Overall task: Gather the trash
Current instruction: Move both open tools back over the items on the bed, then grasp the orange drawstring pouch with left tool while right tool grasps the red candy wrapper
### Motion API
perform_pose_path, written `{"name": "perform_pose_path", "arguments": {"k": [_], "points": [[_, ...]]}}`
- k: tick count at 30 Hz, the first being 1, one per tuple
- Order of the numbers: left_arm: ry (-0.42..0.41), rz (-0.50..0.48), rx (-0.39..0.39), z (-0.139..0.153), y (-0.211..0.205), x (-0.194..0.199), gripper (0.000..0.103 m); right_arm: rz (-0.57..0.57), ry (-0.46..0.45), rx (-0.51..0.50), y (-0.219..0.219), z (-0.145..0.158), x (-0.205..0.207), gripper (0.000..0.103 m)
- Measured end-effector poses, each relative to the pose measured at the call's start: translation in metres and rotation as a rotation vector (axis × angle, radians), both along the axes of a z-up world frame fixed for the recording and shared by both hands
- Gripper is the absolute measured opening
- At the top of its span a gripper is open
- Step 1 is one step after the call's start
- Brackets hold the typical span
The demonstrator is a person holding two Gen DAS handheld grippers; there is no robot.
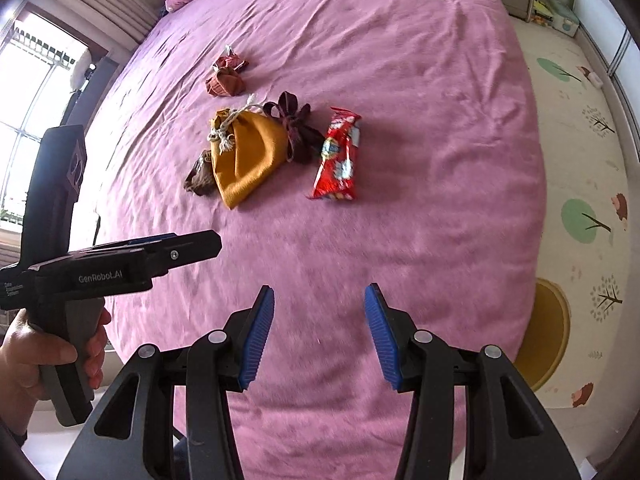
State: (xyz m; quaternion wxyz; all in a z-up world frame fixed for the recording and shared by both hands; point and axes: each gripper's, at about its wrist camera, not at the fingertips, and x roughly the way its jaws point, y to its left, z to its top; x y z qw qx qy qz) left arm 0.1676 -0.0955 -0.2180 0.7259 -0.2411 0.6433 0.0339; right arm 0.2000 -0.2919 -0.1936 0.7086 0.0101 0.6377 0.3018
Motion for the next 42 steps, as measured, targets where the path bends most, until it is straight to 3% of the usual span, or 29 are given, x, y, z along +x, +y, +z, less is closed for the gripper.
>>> {"name": "perform_pose_path", "arguments": {"k": [15, 24, 30, 38, 42], "points": [[0.076, 0.221, -0.127, -0.063, 0.068, 0.033, 0.091, 0.032, 0.062, -0.016, 0.051, -0.039, 0.052, 0.046], [0.122, 0.248, -0.166, -0.092, 0.076, 0.049, 0.091, 0.023, 0.104, -0.019, 0.063, -0.064, 0.077, 0.046], [0.18, 0.246, -0.144, -0.102, 0.068, 0.058, 0.094, -0.005, 0.13, -0.002, 0.066, -0.078, 0.092, 0.046], [0.299, 0.402, -0.149, -0.116, 0.08, 0.08, 0.093, -0.023, 0.134, -0.02, 0.076, -0.094, 0.104, 0.047], [0.333, 0.423, -0.096, -0.12, 0.078, 0.088, 0.091, -0.026, 0.122, -0.045, 0.079, -0.099, 0.103, 0.043]]}}
